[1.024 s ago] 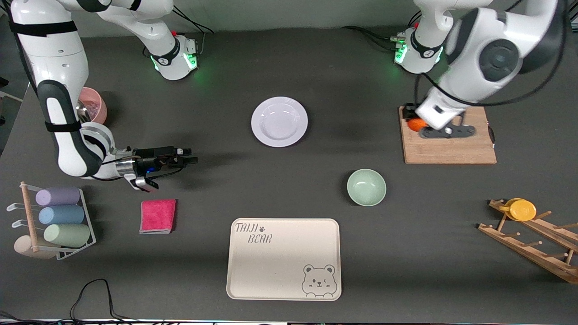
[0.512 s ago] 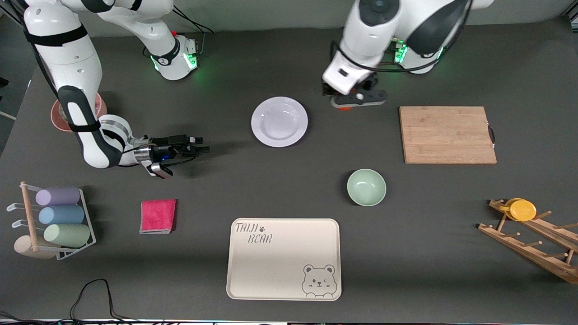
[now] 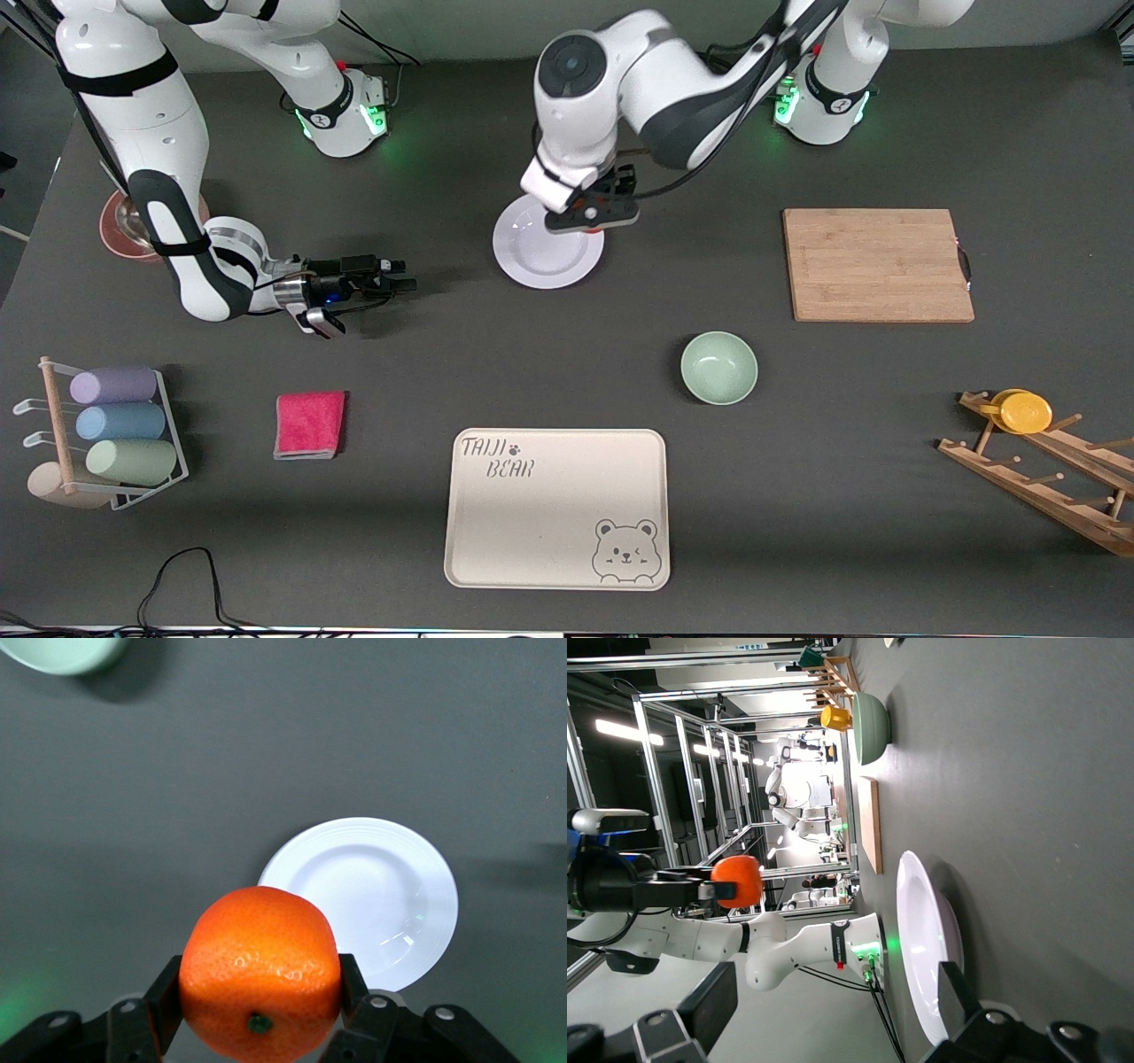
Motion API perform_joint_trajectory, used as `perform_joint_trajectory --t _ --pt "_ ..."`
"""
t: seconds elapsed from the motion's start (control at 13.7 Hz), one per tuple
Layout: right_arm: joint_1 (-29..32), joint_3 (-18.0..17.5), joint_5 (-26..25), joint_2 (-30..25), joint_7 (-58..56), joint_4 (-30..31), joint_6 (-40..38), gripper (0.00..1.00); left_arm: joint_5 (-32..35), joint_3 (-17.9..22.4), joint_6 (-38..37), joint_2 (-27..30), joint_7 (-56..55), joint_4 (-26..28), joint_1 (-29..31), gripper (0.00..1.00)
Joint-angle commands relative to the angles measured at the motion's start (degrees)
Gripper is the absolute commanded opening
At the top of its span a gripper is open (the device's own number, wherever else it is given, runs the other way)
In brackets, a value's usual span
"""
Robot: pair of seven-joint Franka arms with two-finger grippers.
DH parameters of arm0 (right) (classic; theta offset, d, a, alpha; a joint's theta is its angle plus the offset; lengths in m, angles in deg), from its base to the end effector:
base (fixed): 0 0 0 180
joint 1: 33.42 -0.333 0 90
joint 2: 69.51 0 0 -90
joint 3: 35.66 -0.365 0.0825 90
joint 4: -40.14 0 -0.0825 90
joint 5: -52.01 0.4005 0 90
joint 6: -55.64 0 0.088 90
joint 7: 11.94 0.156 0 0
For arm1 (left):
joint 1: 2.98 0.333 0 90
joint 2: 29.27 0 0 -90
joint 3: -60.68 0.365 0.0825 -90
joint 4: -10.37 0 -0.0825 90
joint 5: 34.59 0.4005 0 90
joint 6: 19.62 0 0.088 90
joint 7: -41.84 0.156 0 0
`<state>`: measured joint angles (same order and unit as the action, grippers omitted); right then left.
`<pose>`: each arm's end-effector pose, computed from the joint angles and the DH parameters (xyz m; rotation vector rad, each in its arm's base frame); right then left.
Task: Place orange and plate with both arms
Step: 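Lift the orange with the left gripper and carry it over the plate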
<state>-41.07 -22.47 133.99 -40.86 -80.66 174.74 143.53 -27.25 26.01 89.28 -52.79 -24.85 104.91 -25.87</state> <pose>0.4546 0.1080 0.1576 -1.6873 0.0090 0.1224 0.4077 -0.5366 0.3919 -3.1035 -0.2203 0.2151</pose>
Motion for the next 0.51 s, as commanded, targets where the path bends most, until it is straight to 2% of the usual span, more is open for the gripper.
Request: perform_joint_trajectory --t 0.0,0.22,0.44 --pt "-0.71 0.34 1.52 -0.70 -2.30 2.33 1.83 1.00 3.63 0.57 2.36 -5.99 -5.72 -2.96 -3.56 0.00" --pt "-1.49 0.25 1.61 -0.44 -5.20 3.38 5.09 1.00 3.91 0.75 5.96 -8.72 -7.93 -2.35 -5.75 0.00" --pt "-2.72 0.25 5.28 -0.35 -6.60 5.75 6.76 1.00 3.91 1.01 9.99 -9.52 -9.42 0.98 -7.17 0.00"
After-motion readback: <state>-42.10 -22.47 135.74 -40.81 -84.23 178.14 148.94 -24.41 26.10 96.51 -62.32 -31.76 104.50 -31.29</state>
